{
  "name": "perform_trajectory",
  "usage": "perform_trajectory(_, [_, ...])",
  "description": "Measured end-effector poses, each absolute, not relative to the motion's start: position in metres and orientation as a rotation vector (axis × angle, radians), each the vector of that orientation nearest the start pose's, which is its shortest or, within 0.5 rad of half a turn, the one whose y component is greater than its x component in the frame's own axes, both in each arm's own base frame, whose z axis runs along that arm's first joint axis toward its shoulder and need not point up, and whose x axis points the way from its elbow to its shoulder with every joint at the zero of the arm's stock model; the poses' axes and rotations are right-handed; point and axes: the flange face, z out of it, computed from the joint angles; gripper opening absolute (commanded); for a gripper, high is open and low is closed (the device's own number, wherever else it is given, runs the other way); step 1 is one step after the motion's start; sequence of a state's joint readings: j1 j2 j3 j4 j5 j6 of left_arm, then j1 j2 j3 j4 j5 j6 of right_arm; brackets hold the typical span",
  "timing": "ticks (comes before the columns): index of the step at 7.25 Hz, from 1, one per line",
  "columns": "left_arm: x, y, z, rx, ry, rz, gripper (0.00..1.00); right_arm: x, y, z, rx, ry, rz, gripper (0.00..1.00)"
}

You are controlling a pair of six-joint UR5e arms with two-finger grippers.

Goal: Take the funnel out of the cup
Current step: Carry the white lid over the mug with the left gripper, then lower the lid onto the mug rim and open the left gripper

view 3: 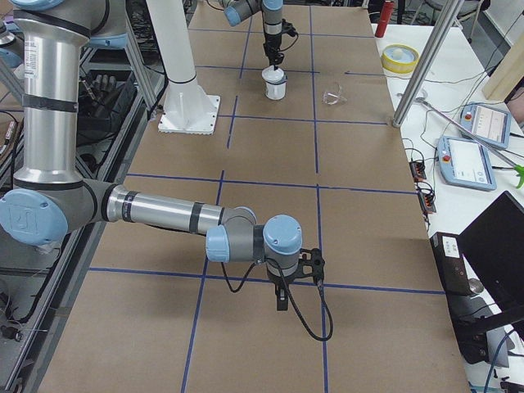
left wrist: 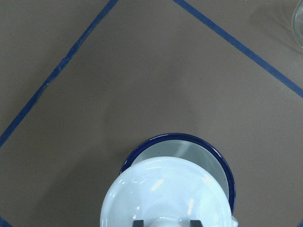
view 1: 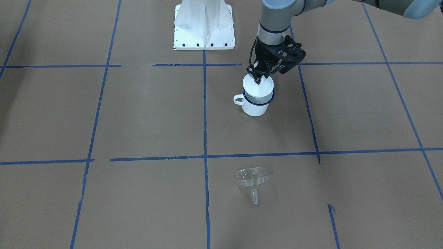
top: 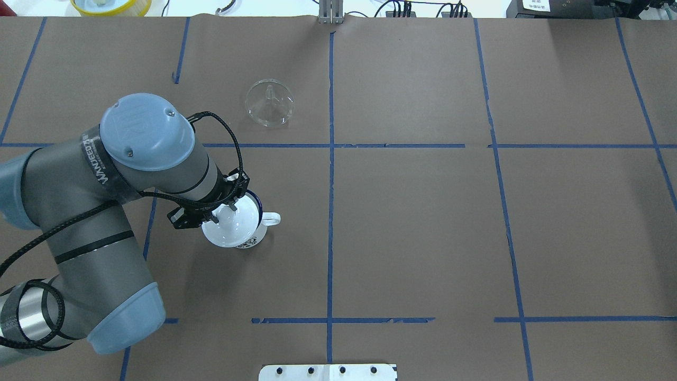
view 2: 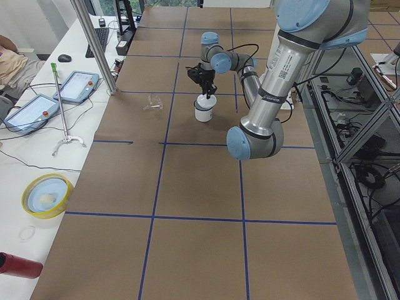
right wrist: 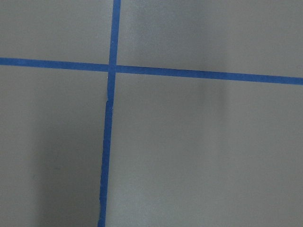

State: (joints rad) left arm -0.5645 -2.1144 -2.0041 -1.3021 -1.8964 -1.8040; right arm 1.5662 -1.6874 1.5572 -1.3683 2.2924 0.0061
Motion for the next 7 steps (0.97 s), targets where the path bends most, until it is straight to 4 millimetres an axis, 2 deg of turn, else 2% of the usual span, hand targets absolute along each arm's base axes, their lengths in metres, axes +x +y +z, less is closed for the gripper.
perform_trajectory(3, [0.4370,-0.3971,0.2080,-0.192,0.757,-0.640,0.00,0.0654,-0.4446,0.7027,0.066,-0.722,-0.025,1.00])
perform_trajectory(7, [0.4332,-0.4015,0.2101,-0.175,0.755,-0.620,0.00,0.0654,-0.4446,0.7029,0.065,-0.723,-0.025,1.00])
